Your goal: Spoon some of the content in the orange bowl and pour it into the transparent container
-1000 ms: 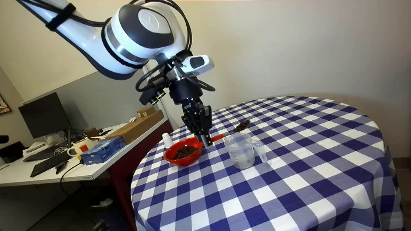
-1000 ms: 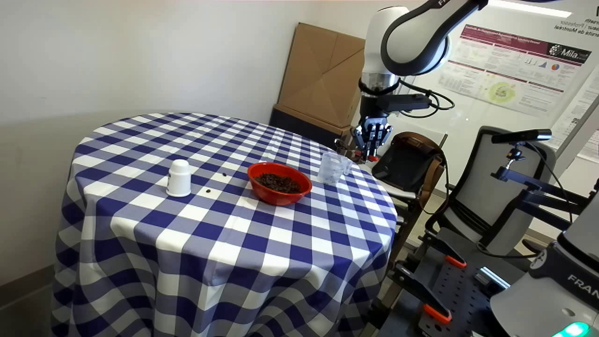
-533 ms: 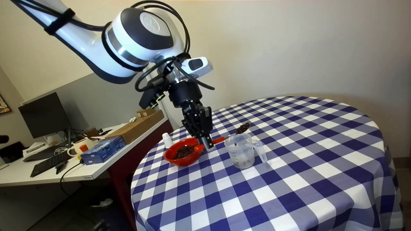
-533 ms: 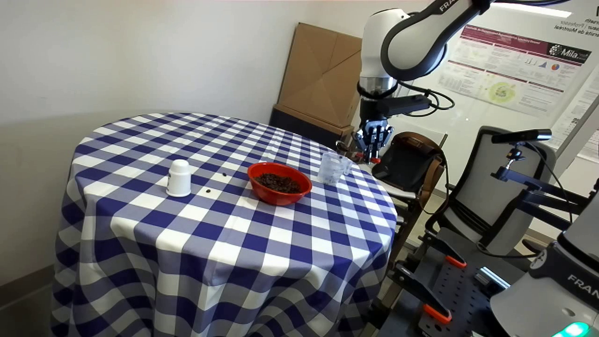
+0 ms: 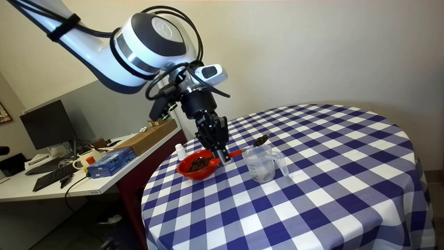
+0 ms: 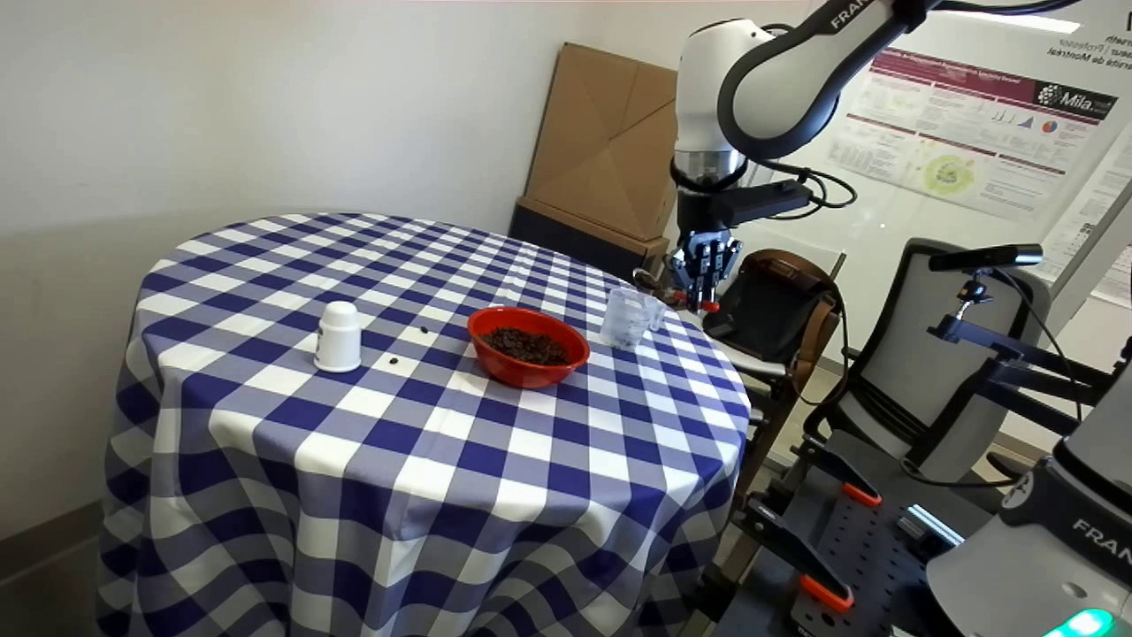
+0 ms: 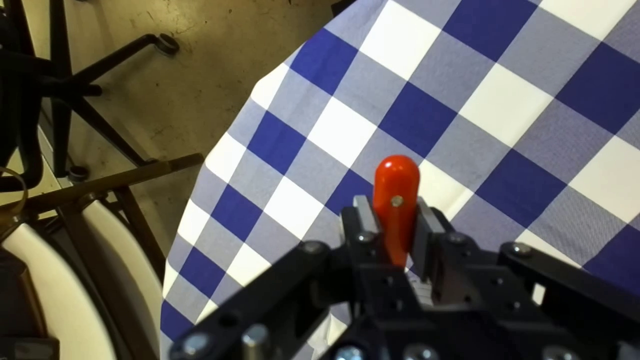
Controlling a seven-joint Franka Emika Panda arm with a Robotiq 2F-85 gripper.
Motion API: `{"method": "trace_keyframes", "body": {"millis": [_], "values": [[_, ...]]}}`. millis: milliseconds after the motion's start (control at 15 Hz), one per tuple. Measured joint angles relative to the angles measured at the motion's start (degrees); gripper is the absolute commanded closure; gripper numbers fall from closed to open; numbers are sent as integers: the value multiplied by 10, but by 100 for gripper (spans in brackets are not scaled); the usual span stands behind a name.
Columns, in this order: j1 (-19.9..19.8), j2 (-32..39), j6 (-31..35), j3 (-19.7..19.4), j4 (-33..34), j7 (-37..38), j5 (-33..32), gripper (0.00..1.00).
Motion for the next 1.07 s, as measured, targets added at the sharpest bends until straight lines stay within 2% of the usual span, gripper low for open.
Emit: {"method": "trace_keyframes", "body": {"millis": [1067], "values": [[15,23,-4,1,5,54,-59,90]]}}
